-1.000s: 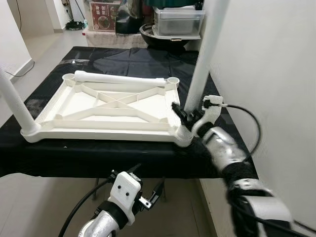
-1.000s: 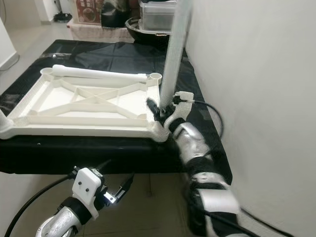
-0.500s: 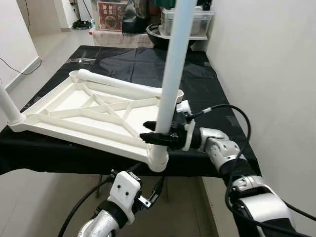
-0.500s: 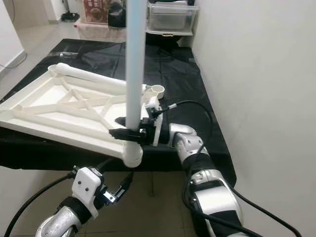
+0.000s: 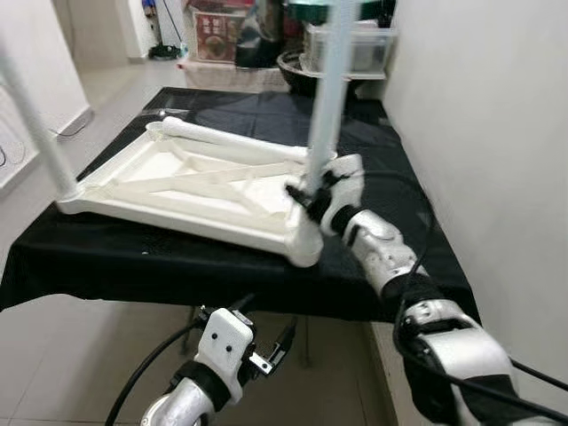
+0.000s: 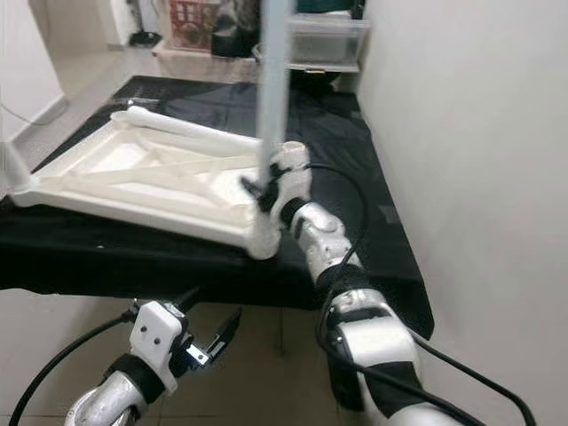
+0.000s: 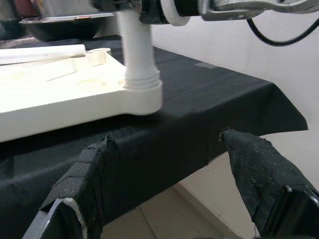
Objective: Building children table
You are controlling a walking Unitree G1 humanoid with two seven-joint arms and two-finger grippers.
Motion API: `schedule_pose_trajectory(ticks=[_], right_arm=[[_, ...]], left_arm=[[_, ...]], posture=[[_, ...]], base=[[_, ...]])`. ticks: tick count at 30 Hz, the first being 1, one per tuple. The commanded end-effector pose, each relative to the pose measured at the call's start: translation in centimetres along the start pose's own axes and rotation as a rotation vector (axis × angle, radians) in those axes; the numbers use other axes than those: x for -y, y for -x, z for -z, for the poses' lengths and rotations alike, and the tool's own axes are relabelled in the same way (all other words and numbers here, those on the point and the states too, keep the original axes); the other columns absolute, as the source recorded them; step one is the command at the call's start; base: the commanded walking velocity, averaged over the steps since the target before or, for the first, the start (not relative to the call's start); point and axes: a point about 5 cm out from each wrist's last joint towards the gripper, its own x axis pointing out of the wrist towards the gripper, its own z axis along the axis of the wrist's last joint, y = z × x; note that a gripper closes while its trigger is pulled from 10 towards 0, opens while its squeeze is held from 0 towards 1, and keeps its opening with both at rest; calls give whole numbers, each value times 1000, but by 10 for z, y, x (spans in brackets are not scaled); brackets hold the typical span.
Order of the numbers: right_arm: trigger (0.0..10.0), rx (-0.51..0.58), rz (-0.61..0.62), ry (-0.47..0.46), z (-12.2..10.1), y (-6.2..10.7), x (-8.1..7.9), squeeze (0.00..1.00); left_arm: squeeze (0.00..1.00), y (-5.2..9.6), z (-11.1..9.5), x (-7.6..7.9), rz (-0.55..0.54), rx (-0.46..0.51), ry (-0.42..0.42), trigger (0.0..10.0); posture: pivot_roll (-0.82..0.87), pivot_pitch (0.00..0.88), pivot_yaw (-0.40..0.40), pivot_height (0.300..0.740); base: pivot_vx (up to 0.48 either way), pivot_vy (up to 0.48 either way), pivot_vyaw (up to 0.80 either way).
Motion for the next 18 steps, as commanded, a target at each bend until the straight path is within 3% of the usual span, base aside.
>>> schedule_pose_trajectory(ticks=[1,2,3,4,7,9,11,12,17,18], right_arm=[[0,-71,278,-121,24,12,28,0],[0,-62,475,-150,28,18,36,0],[0,-62,475,-150,28,18,36,0],[0,-53,622,-177,33,23,39,0],[0,-50,698,-219,38,25,32,0],[0,-56,750,-285,45,23,11,0],[0,-66,764,-305,47,22,5,0],[10000,-75,716,-316,47,19,-3,0],[10000,-78,629,-306,47,15,-13,0],[10000,-28,553,-294,41,13,-14,1000]], left_arm=[[0,1,5,1,8,-21,4,10000],[0,1,5,1,8,-22,3,10000],[0,1,5,1,8,-22,3,10000],[0,1,5,0,8,-23,1,10000],[0,0,5,0,8,-23,0,10000],[0,0,5,0,7,-24,-2,10000],[0,0,5,0,7,-24,-2,10000],[0,0,5,0,6,-24,-2,10000],[0,1,5,1,6,-24,-2,10000],[0,1,5,1,6,-24,-1,10000]], posture=[[132,80,-62,740],[135,80,-62,740],[135,80,-62,740],[133,80,-63,740],[134,79,-63,740],[138,79,-64,740],[143,80,-67,740],[141,82,-64,740],[140,82,-68,740],[136,79,-66,740]], base=[[0,0,0],[0,0,0],[0,0,0],[0,0,0],[0,0,0],[0,0,0],[0,0,0],[0,0,0],[0,0,0],[0,0,0]])
